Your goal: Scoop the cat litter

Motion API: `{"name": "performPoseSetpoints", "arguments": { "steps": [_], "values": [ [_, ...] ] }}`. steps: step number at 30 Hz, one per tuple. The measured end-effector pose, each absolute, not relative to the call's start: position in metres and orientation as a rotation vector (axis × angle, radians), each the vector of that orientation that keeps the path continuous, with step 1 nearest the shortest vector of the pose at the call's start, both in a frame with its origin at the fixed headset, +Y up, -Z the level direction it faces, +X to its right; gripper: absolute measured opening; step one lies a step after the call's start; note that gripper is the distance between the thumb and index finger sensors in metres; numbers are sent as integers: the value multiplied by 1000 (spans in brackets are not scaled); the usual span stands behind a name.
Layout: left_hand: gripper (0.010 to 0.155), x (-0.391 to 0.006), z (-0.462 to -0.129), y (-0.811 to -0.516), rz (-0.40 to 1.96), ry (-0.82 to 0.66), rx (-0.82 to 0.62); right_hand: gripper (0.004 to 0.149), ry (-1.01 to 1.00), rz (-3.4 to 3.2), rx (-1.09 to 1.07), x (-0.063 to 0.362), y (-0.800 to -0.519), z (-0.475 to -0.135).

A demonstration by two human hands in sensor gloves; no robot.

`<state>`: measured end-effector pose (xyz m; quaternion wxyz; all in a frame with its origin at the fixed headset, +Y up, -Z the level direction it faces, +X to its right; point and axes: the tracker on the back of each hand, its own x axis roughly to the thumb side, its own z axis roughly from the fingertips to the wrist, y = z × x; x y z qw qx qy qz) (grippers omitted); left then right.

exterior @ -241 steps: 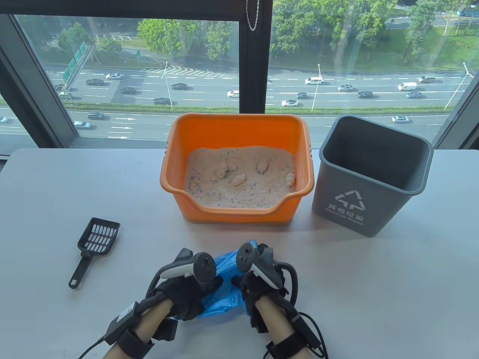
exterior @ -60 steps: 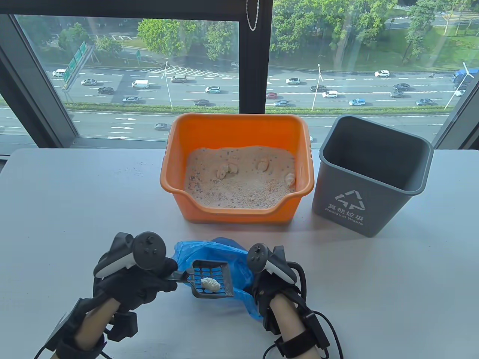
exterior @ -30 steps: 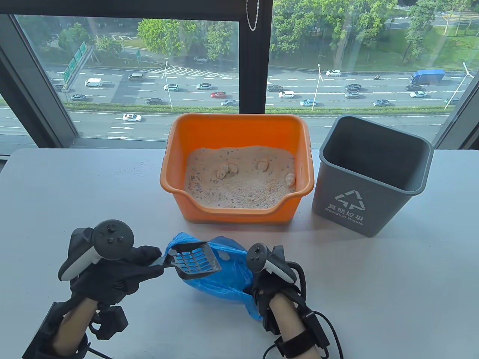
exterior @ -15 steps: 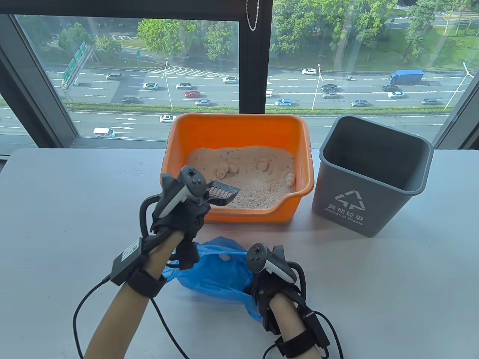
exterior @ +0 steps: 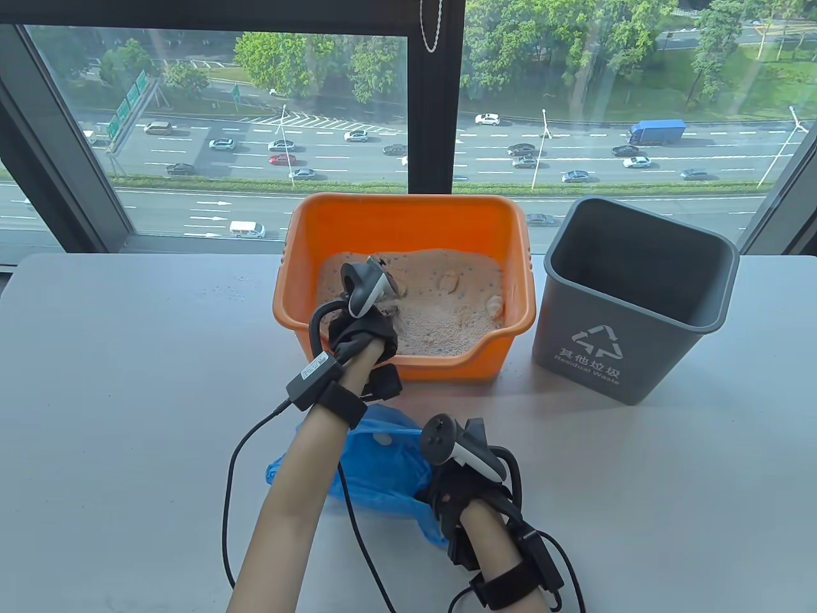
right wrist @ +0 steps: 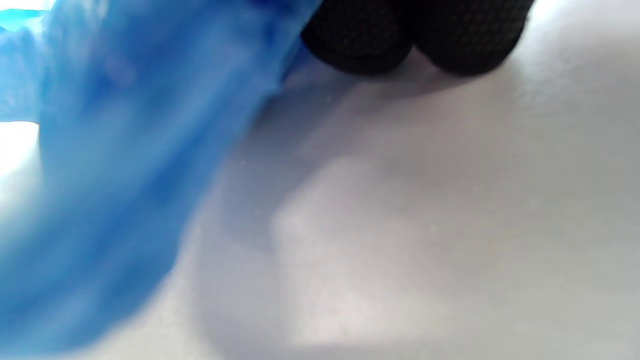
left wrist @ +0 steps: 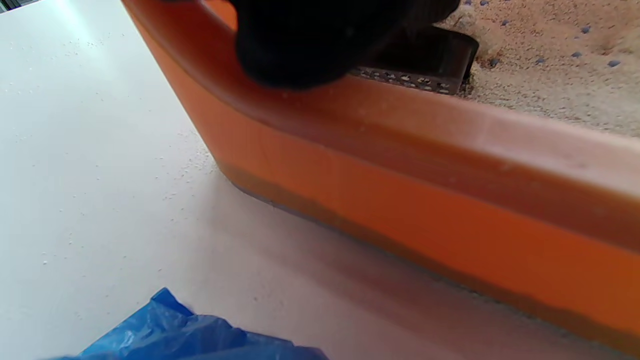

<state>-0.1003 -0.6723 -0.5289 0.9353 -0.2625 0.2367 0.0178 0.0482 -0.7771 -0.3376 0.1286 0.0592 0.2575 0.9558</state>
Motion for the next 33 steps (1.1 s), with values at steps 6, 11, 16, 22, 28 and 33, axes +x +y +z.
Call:
{"name": "performPoseSetpoints", "arguments": {
  "steps": [6, 11, 16, 22, 28, 33],
  "values": [
    [62, -100, -541, -682, 71, 517, -474, 84, 754, 2773, 173, 49, -777, -338],
    [62, -107, -531, -679, 118, 475, -415, 84, 759, 2766, 171, 49, -777, -338],
    [62, -104, -514, -669, 131, 407, -318, 84, 759, 2767, 172, 49, -777, -339],
    [62, -109, -490, -655, 240, 347, -191, 84, 758, 2768, 170, 50, -778, -339],
    [62, -118, -471, -644, 396, 257, -59, 84, 758, 2770, 170, 50, -778, -339],
    [62, -120, -460, -639, 411, 153, -33, 84, 758, 2770, 169, 50, -777, -339]
  ]
}}
